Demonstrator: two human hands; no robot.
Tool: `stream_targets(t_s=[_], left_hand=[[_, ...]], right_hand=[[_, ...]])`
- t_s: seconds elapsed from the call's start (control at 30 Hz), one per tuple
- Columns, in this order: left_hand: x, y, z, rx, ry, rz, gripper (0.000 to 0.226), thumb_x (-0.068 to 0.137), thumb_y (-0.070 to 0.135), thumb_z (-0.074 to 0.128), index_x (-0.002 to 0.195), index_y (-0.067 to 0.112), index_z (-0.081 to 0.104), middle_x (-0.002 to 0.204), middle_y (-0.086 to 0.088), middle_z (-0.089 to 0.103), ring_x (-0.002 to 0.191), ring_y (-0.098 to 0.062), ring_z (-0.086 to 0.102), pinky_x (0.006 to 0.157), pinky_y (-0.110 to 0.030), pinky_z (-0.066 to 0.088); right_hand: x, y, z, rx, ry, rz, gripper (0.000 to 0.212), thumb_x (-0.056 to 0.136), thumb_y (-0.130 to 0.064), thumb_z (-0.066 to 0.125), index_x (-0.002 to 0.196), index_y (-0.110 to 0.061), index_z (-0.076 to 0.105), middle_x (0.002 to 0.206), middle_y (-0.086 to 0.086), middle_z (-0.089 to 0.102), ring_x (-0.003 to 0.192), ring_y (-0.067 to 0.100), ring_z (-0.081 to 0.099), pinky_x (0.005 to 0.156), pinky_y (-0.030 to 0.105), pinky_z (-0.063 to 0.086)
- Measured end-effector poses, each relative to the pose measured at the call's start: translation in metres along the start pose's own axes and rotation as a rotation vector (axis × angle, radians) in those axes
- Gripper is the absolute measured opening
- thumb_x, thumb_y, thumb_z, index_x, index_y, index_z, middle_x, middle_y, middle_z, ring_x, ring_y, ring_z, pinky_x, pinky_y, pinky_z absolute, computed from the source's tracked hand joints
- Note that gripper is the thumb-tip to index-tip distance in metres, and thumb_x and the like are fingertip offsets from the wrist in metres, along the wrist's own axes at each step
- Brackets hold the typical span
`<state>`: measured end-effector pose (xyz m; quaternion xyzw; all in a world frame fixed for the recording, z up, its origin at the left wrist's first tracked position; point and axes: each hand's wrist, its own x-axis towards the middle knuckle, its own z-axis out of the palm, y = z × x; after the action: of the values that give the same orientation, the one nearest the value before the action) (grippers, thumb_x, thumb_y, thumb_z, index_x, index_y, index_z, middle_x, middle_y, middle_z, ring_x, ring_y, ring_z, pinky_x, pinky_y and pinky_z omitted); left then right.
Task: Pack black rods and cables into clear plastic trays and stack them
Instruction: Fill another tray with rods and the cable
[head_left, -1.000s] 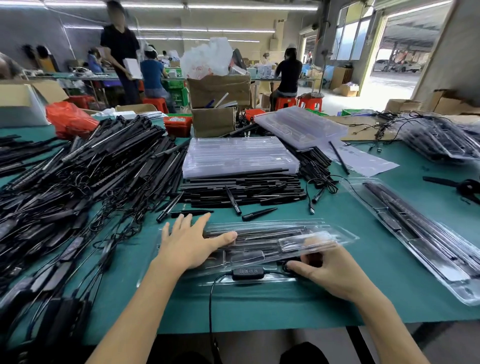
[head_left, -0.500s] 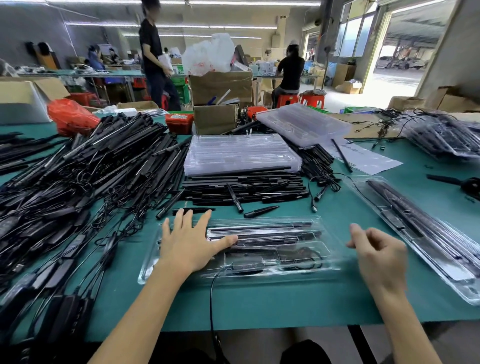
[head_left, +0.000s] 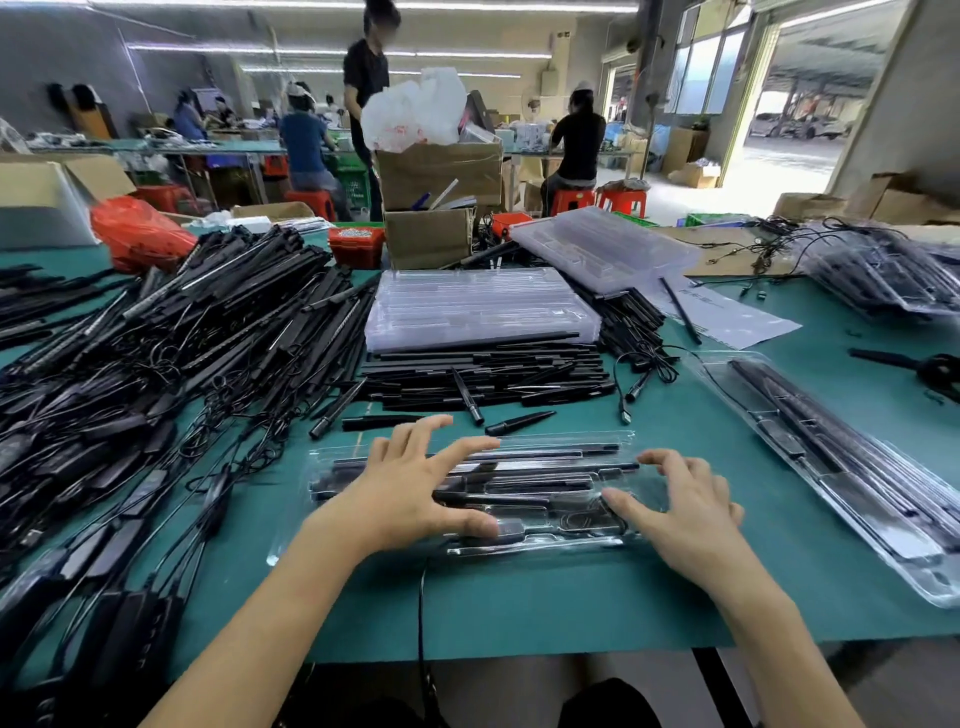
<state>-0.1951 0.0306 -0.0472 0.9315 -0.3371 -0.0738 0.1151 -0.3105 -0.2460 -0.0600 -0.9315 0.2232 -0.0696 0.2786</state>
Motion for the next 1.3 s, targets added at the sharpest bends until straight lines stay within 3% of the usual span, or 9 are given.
stream_targets(t_s=[0.17, 0.3, 0.43, 0.53, 0.67, 0.77, 0.93, 1.07, 1.3], left_hand=[[0.010, 0.008, 0.003, 0.035, -0.124, -0.119, 0.067, 0.089, 0.075, 0.044, 0.138, 0.077, -0.002, 0.165, 0.005, 0.001, 0.151, -0.014, -0.013, 0.118, -0.051, -0.010], [0.008, 0.008, 0.017, 0.092, -0.016, -0.113, 0.063, 0.096, 0.067, 0.037, 0.141, 0.072, -0.007, 0.167, 0.004, -0.003, 0.152, -0.015, -0.016, 0.119, -0.053, -0.012], [0.001, 0.007, 0.024, 0.072, 0.061, -0.079, 0.074, 0.074, 0.094, 0.003, 0.144, 0.069, -0.006, 0.167, 0.006, 0.005, 0.150, -0.010, -0.010, 0.119, -0.049, -0.010], [0.005, 0.008, 0.023, 0.062, 0.045, -0.099, 0.088, 0.058, 0.105, 0.003, 0.139, 0.074, -0.010, 0.166, 0.006, 0.003, 0.150, -0.012, -0.012, 0.118, -0.049, -0.011], [0.009, 0.007, 0.022, 0.056, 0.052, -0.116, 0.090, 0.052, 0.108, 0.003, 0.134, 0.076, -0.016, 0.166, 0.006, 0.006, 0.151, -0.012, -0.011, 0.120, -0.050, -0.009], [0.009, 0.007, 0.020, 0.056, 0.056, -0.119, 0.093, 0.050, 0.108, 0.002, 0.134, 0.076, -0.017, 0.166, 0.007, 0.007, 0.151, -0.012, -0.009, 0.120, -0.050, -0.009], [0.006, 0.010, 0.019, 0.043, 0.068, -0.112, 0.093, 0.055, 0.107, 0.009, 0.137, 0.073, -0.019, 0.165, 0.009, 0.008, 0.151, -0.013, -0.008, 0.121, -0.049, -0.008], [0.004, 0.011, 0.016, 0.013, 0.070, -0.101, 0.093, 0.060, 0.104, 0.019, 0.136, 0.071, -0.025, 0.165, 0.010, 0.009, 0.151, -0.012, -0.008, 0.122, -0.047, -0.010], [0.004, 0.012, 0.014, -0.005, 0.055, -0.106, 0.099, 0.058, 0.104, 0.022, 0.137, 0.069, -0.026, 0.164, 0.011, 0.009, 0.151, -0.012, -0.008, 0.122, -0.046, -0.010]], right_hand=[[0.004, 0.000, -0.002, 0.029, 0.009, 0.010, 0.051, 0.082, -0.067, 0.063, 0.121, -0.039, 0.045, 0.122, -0.006, 0.046, 0.123, 0.019, 0.035, 0.100, 0.039, 0.025], [0.003, 0.001, 0.001, 0.126, 0.029, -0.012, 0.052, 0.080, -0.060, 0.071, 0.119, -0.035, 0.046, 0.117, -0.007, 0.049, 0.113, 0.015, 0.038, 0.097, 0.038, 0.028], [0.006, 0.003, 0.000, 0.208, 0.009, 0.035, 0.074, 0.078, -0.054, 0.078, 0.136, -0.024, 0.043, 0.120, -0.002, 0.050, 0.120, 0.021, 0.046, 0.107, 0.044, 0.035], [0.011, 0.001, 0.000, 0.241, 0.008, 0.085, 0.086, 0.078, -0.050, 0.080, 0.144, -0.011, 0.043, 0.126, 0.004, 0.054, 0.121, 0.023, 0.050, 0.102, 0.038, 0.041], [0.015, -0.005, 0.003, 0.252, 0.157, 0.128, 0.045, 0.089, -0.039, 0.069, 0.112, 0.000, 0.065, 0.097, 0.007, 0.066, 0.097, 0.027, 0.061, 0.081, 0.035, 0.046], [0.022, -0.009, -0.003, 0.231, 0.134, 0.173, 0.028, 0.088, -0.032, 0.062, 0.076, -0.007, 0.059, 0.072, 0.006, 0.061, 0.075, 0.029, 0.057, 0.065, 0.032, 0.041], [0.030, -0.004, -0.019, 0.328, -0.055, 0.228, 0.038, 0.082, -0.023, 0.069, 0.056, -0.010, 0.045, 0.043, -0.001, 0.041, 0.044, 0.019, 0.037, 0.051, 0.023, 0.032], [0.027, 0.002, -0.030, 0.435, -0.230, 0.248, 0.021, 0.092, -0.018, 0.068, 0.081, 0.000, 0.064, 0.058, 0.005, 0.067, 0.038, 0.013, 0.047, 0.038, 0.016, 0.027], [0.018, 0.006, -0.040, 0.400, -0.429, 0.128, 0.010, 0.103, -0.006, 0.047, 0.098, 0.000, 0.051, 0.056, 0.006, 0.061, 0.039, 0.018, 0.055, 0.032, 0.017, 0.030]])
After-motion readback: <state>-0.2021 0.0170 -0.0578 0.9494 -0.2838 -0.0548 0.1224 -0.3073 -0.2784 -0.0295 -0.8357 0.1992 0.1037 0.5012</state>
